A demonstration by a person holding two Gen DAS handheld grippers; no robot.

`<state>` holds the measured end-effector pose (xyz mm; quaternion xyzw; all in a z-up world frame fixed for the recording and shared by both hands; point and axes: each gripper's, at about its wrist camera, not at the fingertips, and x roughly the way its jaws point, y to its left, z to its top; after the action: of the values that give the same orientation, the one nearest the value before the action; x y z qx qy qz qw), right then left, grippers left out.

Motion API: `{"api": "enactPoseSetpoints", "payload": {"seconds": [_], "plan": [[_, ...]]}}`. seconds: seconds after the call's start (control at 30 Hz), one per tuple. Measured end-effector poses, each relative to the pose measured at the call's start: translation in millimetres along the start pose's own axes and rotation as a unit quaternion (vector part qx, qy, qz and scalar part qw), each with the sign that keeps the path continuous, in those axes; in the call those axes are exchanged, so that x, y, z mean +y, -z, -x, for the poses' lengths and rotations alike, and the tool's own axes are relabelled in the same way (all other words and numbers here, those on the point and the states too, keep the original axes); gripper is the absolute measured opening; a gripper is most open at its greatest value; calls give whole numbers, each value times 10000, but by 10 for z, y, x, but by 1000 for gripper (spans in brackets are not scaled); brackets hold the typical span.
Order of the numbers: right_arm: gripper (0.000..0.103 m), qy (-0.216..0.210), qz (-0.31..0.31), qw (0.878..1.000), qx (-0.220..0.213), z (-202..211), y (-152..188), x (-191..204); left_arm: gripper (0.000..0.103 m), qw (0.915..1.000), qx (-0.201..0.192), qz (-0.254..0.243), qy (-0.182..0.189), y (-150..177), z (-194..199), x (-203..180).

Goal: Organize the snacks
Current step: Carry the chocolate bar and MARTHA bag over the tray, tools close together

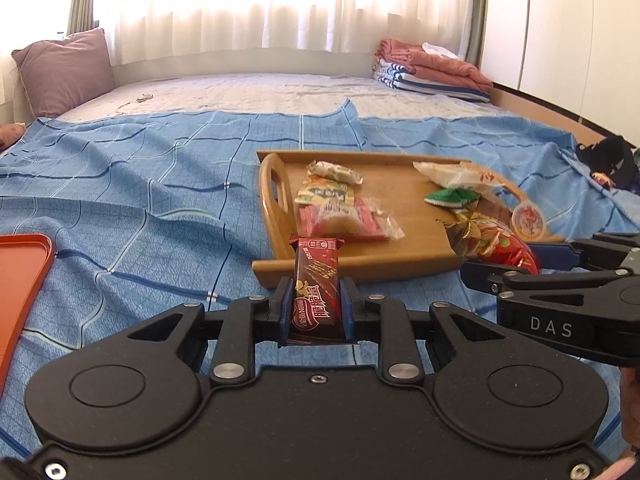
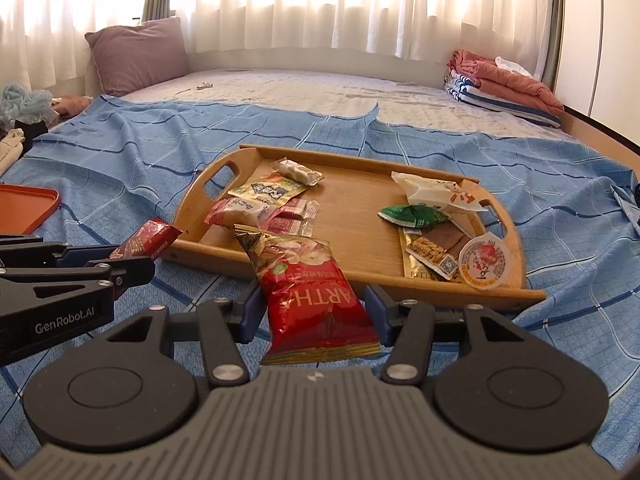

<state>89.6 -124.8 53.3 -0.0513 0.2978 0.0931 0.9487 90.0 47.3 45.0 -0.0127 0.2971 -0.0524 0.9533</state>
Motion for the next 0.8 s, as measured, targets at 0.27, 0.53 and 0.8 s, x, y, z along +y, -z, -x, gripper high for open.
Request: {"api": "enactPoseSetpoints", "payload": {"seconds": [0.27,0.53,0.8], "plan": [[58,153,-139,9996,-208,98,-258,-121,23,9998,-145,49,102,-289,54,-56],[58,311,-411,9981,-343,63,-501,-338,23,9995,-222,123,190,-532,-3,-107],[58,333,-499,9977,-330,-95,-678,-532,23,9985,-333,167,414,-787,-231,-166]]}}
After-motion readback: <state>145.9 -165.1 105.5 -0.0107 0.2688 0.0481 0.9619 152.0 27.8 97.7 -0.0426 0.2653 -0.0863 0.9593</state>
